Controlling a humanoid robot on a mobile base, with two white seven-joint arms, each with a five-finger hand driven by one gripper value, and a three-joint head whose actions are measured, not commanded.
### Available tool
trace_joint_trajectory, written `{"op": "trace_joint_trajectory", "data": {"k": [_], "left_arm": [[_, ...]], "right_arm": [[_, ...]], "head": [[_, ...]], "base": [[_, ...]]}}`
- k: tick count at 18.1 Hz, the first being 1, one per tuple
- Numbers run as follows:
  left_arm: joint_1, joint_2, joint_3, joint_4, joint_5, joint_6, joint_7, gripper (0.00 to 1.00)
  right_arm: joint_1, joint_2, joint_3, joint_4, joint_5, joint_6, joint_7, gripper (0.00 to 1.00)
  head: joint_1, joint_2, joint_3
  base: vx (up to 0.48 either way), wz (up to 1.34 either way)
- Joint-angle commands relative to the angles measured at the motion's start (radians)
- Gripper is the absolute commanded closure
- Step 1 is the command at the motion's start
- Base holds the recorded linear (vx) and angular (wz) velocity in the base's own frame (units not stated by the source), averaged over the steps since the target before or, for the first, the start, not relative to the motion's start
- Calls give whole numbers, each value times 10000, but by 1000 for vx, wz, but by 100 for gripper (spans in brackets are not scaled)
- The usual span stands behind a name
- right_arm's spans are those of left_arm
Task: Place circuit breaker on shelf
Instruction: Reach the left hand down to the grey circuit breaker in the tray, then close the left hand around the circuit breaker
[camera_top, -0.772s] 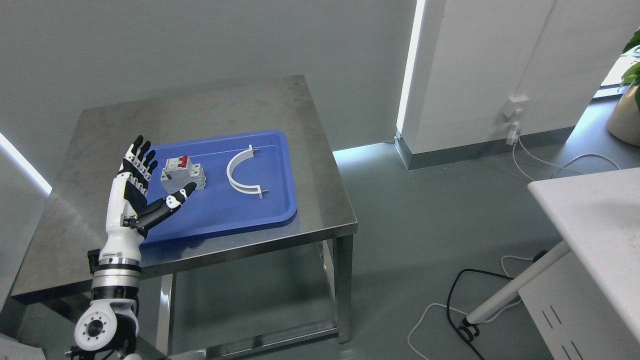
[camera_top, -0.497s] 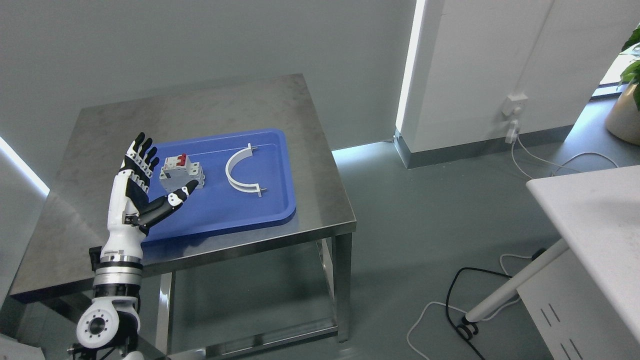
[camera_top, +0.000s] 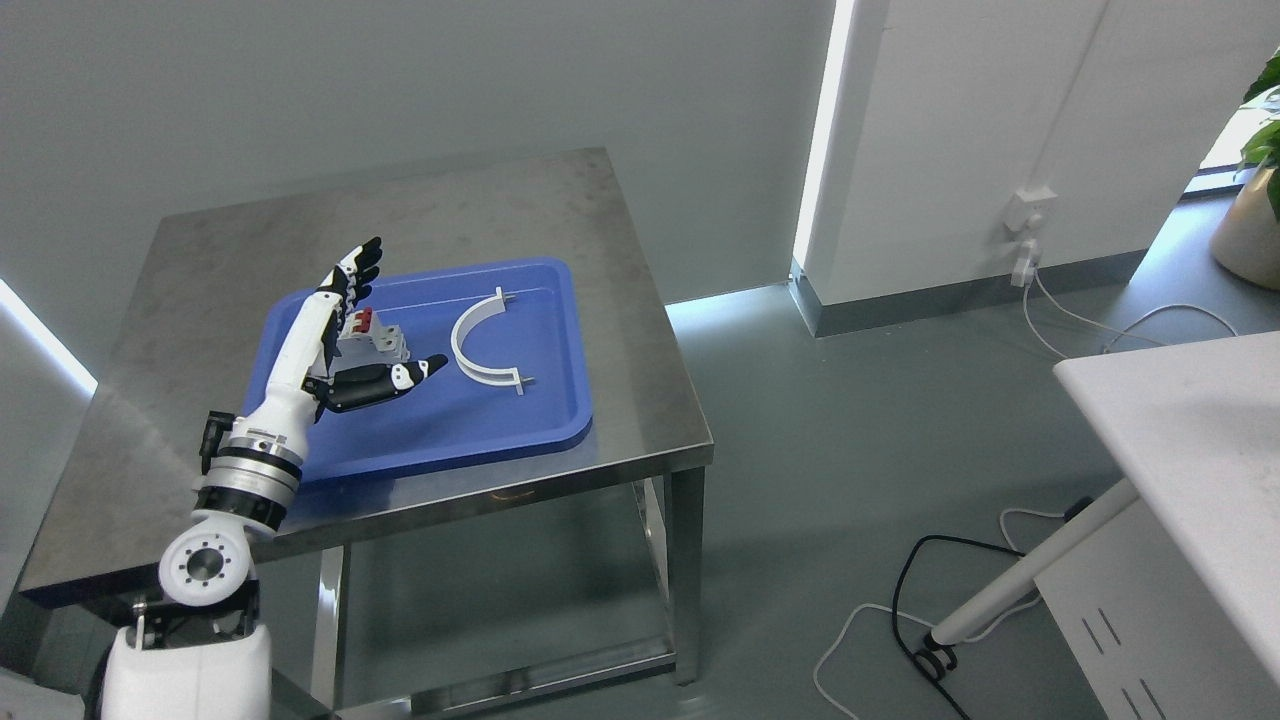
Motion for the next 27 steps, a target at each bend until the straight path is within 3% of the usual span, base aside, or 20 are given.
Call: {"op": "trace_joint_trajectory", "data": {"k": [1,9,14,21,23,25,27], "left_arm": [[-1226,684,-143,2305,-2103,197,-342,6],[-1413,2034,119,2598,-2242,120,-769,19],[-1474,1882,-156,2736,-2242,136,-955,36],[-1566,1376,-495,3303,-2502,105,-1032,44],[-1566,1360,-449,3411,-2549,-32,-1032,54],[-1566,1345,-311,3442,-2549,-582,-1032,80],[-1581,1284,55,3626,-2549,-1394,-971,92]], "right_arm": [[0,-175,199,0,0,584,-1,0],[0,-175,199,0,0,584,-1,0],[0,-175,199,0,0,584,-1,0],[0,-175,199,0,0,584,-1,0],[0,-175,199,0,0,584,-1,0],[0,-175,199,0,0,584,-1,0],[0,-175,199,0,0,584,-1,0]], "head": [[0,0,0],[0,0,0],[0,0,0],[0,0,0],[0,0,0],[0,0,0],[0,0,0]], "base": [[0,0],[0,0],[0,0],[0,0],[0,0],[0,0],[0,0]]}}
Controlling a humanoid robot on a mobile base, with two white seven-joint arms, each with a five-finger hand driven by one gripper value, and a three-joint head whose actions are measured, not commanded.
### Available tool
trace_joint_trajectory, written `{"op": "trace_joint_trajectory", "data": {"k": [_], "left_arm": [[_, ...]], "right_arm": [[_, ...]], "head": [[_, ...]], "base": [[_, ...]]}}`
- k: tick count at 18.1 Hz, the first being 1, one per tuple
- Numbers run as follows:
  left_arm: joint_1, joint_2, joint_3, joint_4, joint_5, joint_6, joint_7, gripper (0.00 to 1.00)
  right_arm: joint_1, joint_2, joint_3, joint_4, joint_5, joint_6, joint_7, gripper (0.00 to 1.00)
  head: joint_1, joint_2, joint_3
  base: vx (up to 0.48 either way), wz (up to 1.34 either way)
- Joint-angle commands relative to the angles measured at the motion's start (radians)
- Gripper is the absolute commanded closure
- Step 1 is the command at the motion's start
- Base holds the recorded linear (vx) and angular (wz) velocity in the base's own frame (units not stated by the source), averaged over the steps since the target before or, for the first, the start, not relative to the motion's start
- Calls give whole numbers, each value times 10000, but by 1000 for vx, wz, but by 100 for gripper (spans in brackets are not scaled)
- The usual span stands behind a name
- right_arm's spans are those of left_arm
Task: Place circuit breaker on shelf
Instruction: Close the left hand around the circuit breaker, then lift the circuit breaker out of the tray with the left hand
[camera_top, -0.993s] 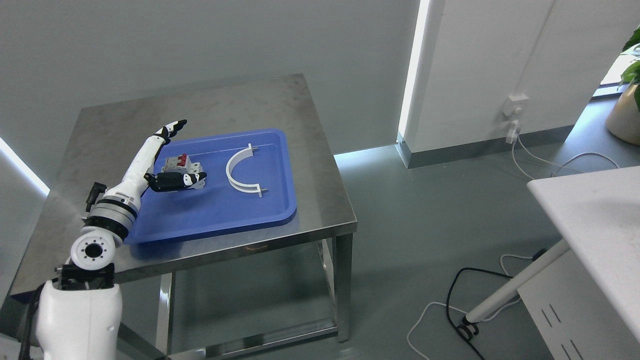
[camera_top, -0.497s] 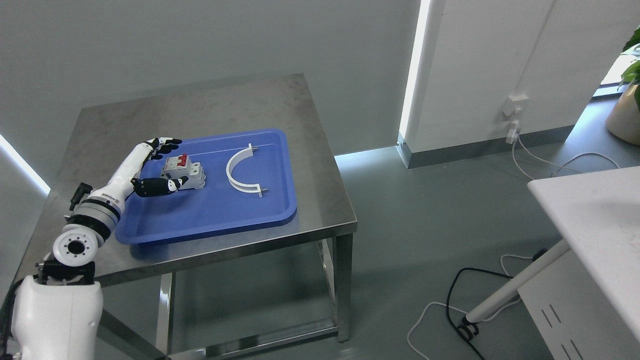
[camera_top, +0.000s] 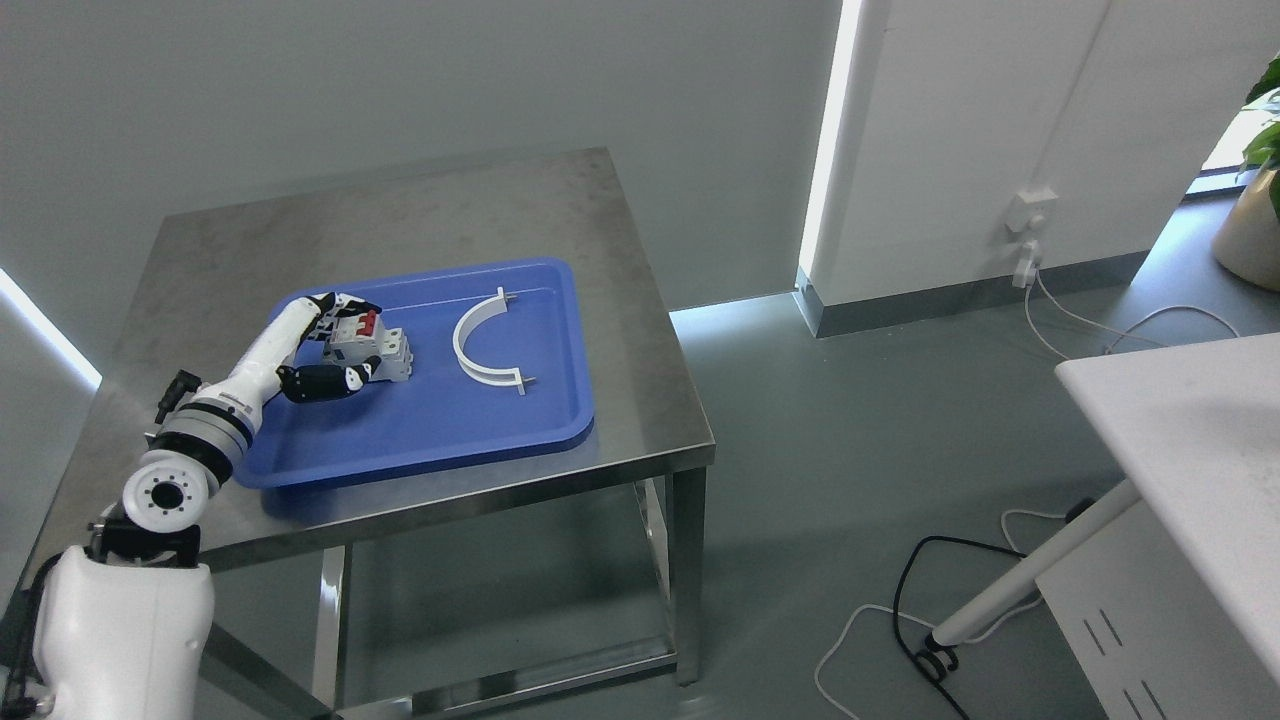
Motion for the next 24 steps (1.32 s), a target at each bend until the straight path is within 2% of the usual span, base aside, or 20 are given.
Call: {"op": "trace_joint_trajectory", "data": {"k": [1,3,4,6,8,13,19,24], "left_arm": [[-53,-151,464,769,-85,-1035,61,94],[-373,-547,1198,632,99,-1129,275,94],[-740,-1097,1992,494,358,-1205,504,94],[-1400,-2064,3573,340,1748,-2182,705,94],[-1312,-2308,4039,-102,2750,-3105,950,94],[-85,-2308,3628,-1744,3594,-3109,3157,92],[1341,-2308,3136,-2651,4348,-3032,3115,92],[1466,-2308,2844,-2774,5313,-2449,2577,93]], "right_arm": [[0,-175,199,0,0,584,-1,0],[0,-175,199,0,0,584,-1,0],[0,-175,199,0,0,584,-1,0],[0,-175,199,0,0,584,-1,0],[0,-175,199,0,0,584,-1,0],[0,-175,199,0,0,584,-1,0],[0,-175,199,0,0,584,-1,0],[0,-175,199,0,0,584,-1,0]], "head": [[0,0,0],[0,0,0],[0,0,0],[0,0,0],[0,0,0],[0,0,0],[0,0,0],[0,4,0]], "base": [[0,0],[0,0],[0,0],[1,16],[9,27],[-111,11],[-561,239],[-754,432]]}}
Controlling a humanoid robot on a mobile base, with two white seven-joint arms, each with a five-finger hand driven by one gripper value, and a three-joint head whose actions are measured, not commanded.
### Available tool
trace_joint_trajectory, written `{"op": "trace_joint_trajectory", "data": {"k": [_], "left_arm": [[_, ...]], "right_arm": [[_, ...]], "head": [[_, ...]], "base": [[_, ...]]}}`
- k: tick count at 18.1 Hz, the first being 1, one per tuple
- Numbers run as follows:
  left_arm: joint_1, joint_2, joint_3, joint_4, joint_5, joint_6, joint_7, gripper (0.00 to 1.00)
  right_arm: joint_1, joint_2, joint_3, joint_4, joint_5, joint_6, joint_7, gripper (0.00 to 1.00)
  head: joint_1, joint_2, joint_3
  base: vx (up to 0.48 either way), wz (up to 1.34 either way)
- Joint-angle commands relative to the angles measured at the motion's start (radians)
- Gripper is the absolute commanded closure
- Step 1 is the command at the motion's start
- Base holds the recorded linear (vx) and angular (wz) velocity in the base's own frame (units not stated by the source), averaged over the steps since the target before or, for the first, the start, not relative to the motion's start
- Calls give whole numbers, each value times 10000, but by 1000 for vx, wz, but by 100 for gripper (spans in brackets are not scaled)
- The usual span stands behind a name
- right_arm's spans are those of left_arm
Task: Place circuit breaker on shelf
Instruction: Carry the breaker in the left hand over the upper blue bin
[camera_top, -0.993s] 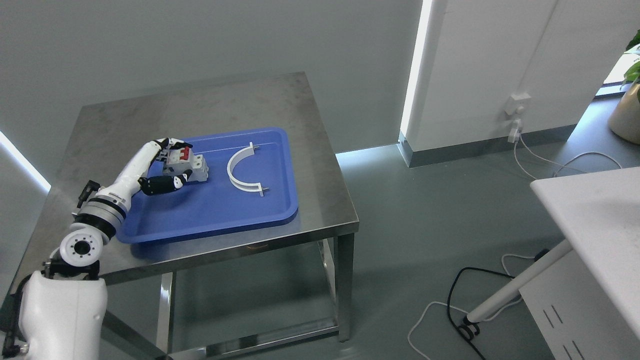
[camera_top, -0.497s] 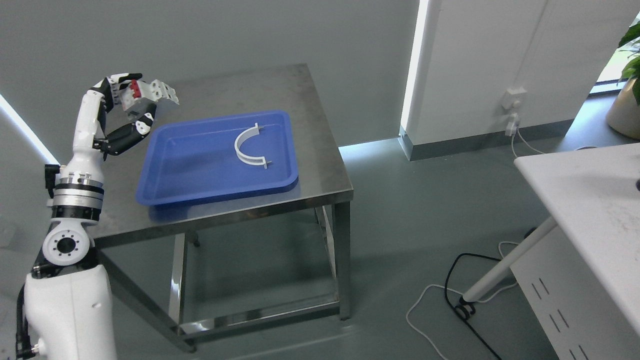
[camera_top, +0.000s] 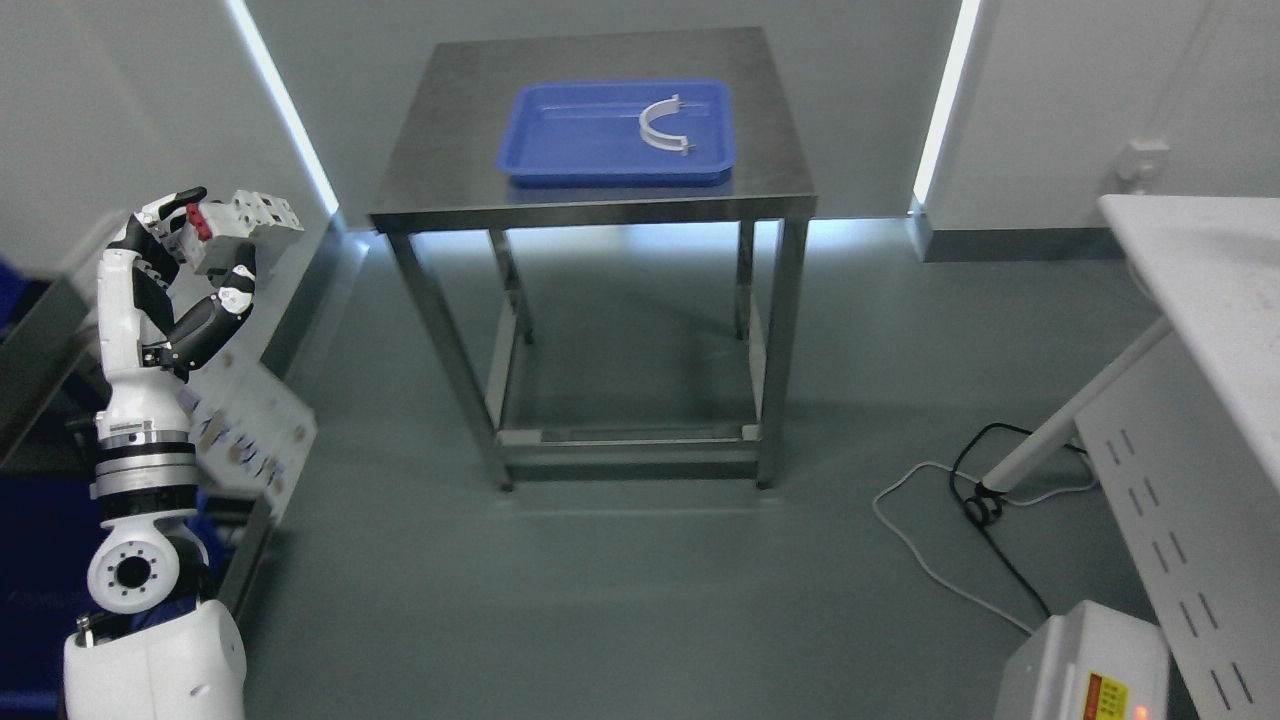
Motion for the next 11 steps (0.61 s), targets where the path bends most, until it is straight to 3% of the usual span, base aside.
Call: {"op": "trace_joint_trajectory", "data": {"k": [1,6,11], "left_arm": [[450,-211,-27,-1067,1072,308,-148,93],[435,-211,-89,-1205,1119,324,-408,93],[-146,-211,-501,-1205,1134,491,-408,93]], "right_arm": [[-15,-175,199,-3,0,575,-2,0],[-15,-175,199,-3,0,575,-2,0],[-15,-175,199,-3,0,575,-2,0]], "head": [[0,0,0],[0,-24,0],[0,-23,0]], "base": [[-848,750],[-700,1677],[-360,1805]]}}
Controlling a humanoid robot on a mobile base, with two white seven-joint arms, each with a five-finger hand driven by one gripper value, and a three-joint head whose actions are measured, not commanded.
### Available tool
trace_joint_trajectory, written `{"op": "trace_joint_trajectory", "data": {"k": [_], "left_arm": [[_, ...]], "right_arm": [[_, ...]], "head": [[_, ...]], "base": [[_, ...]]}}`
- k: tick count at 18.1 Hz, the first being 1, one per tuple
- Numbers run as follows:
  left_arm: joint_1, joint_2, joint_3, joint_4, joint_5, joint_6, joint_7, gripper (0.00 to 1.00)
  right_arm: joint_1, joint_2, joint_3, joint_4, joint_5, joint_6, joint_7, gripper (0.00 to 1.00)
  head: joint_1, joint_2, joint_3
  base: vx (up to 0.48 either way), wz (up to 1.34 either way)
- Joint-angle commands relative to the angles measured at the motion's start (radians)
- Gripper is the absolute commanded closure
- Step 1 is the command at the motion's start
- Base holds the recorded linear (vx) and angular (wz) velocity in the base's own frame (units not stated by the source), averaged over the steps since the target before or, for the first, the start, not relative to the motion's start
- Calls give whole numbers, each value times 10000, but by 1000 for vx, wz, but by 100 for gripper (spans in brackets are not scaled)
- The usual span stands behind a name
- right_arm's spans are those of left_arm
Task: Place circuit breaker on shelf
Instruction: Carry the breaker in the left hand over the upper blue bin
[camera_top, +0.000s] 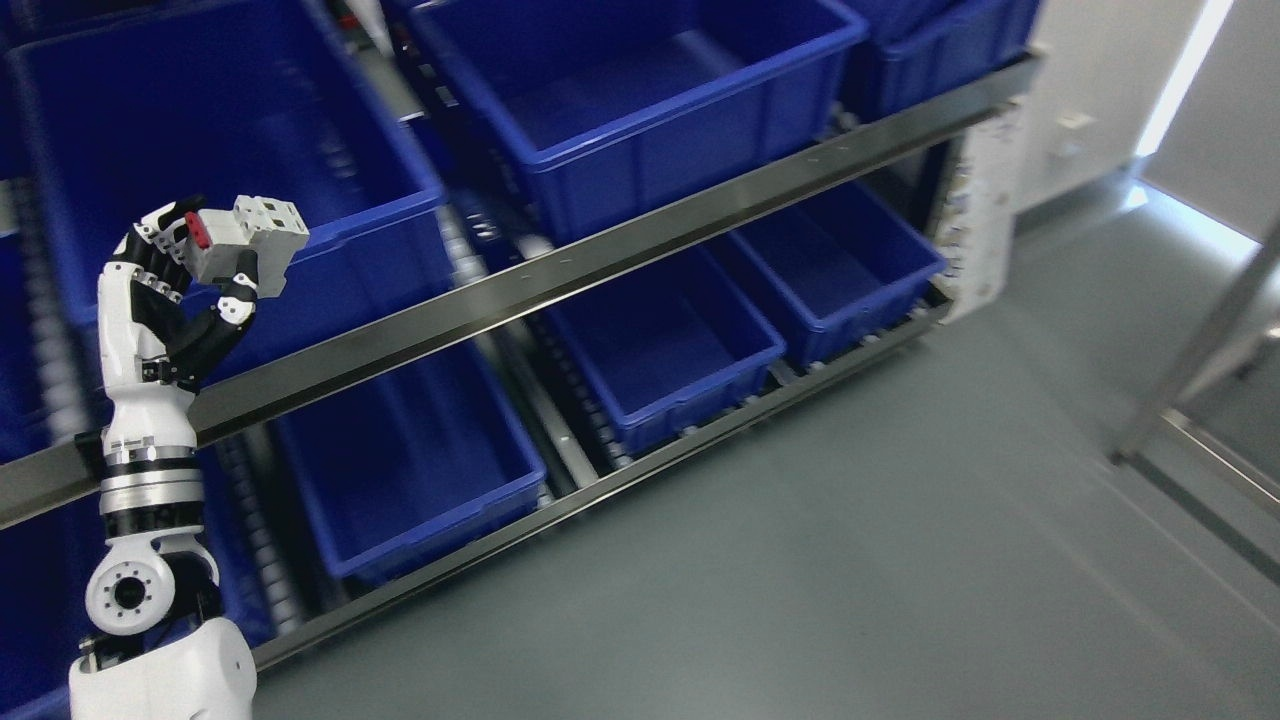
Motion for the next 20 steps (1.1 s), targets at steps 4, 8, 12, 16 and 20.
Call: {"op": "trace_joint_trajectory", "data": {"k": [4,8,12,16,20], "left_arm": [[-1443,50,-1384,-244,-252,1507,-218,93],[-3129,288,-1662,1317,-1479,1971,-340,92],[-4756,1591,-2136,3508,-2153,1941,-325,92],[-6304,1901,-3531,6729,-2385,1879,-325,91],[-7811,1121,-4055,9203,-3334,1879,-325,91]], "right_arm": [[3,-175,199,0,0,555,2,0],[3,-175,199,0,0,555,2,0],[3,-175,199,0,0,555,2,0],[3,-175,199,0,0,555,2,0],[3,-175,199,0,0,555,2,0]], "head": [[0,0,0],[0,0,0],[0,0,0],[0,0,0],[0,0,0]], "base": [[-91,839],[36,202],[44,194],[66,282],[78,270]]}}
